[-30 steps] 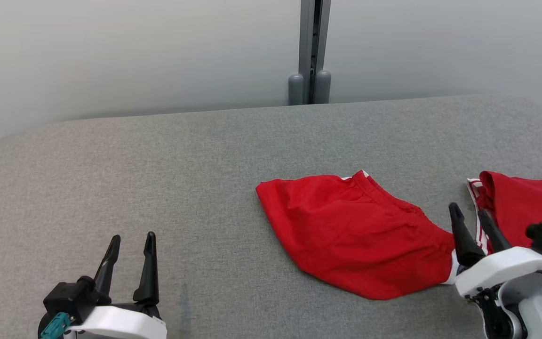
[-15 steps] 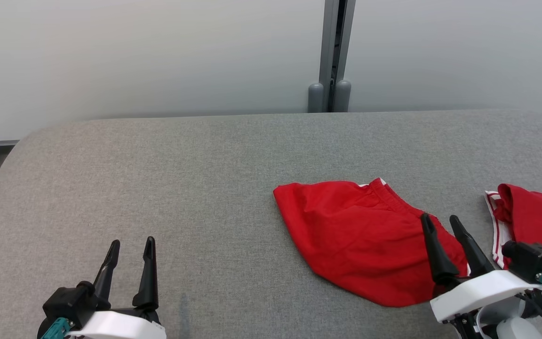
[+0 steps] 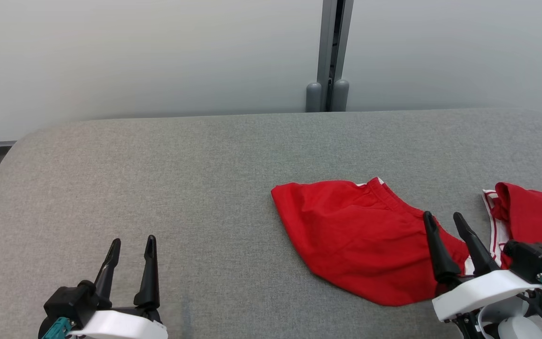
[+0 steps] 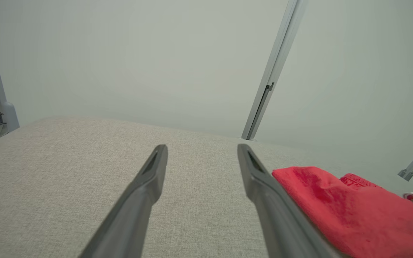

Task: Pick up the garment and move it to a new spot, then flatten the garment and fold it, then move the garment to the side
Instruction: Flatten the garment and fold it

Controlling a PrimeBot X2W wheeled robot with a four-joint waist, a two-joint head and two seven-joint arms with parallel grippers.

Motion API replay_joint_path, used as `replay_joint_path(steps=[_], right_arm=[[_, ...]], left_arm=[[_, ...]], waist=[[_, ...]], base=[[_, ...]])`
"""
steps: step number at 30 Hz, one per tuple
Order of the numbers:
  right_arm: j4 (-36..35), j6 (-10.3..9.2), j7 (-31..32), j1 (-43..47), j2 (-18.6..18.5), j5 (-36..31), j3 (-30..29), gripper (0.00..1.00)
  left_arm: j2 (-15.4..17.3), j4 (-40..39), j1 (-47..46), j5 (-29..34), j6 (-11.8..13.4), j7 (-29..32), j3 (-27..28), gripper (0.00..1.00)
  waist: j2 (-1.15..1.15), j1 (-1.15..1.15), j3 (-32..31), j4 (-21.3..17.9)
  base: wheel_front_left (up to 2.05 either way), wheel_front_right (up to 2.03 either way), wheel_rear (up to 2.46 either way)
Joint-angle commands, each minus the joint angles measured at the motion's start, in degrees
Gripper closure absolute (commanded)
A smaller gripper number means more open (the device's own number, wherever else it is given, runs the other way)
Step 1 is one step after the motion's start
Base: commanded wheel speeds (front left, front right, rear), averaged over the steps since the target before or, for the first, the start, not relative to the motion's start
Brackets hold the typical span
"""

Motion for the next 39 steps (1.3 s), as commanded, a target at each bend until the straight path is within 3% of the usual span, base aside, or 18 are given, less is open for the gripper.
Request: replay_joint_path(steps=[1,12,21,30,39], right_arm=[[-0.18,0.01,-0.22,-0.53,-0.31,-0.24,-0.23,0.0],[-0.65,0.01,-1.17,-0.93,-0.61,-1.31,-1.58,0.0],[-1.75,0.01,-2.98,-2.23,-0.52,-3.41,-4.42,0.0],[-1.84,0.01,-3.71,-3.98,-0.01,-3.57,-5.42,0.0],[-0.88,0.01,-4.41,-5.07,0.21,-3.12,-4.96,0.0]], left_arm=[[0.19,-0.17,0.29,-0.11,0.21,-0.06,-0.06,0.0],[0.17,0.65,-0.86,-0.39,-0.41,0.36,-2.12,0.0],[0.18,3.59,-4.97,-6.0,-2.93,11.31,-13.31,0.0],[0.36,8.48,-10.11,-14.68,-3.48,25.54,-22.31,0.0],[1.19,12.29,-15.72,-22.6,-3.47,27.4,-27.27,0.0]], waist=[[0.0,0.0,0.0,-0.31],[0.0,0.0,0.57,-2.29],[0.0,0.0,2.92,-6.94],[0.0,0.0,6.32,-12.98],[0.0,0.0,8.19,-15.98]], base=[[0.0,0.0,0.0],[0.0,0.0,0.0],[0.0,0.0,0.0],[0.0,0.0,0.0],[0.0,0.0,0.0]])
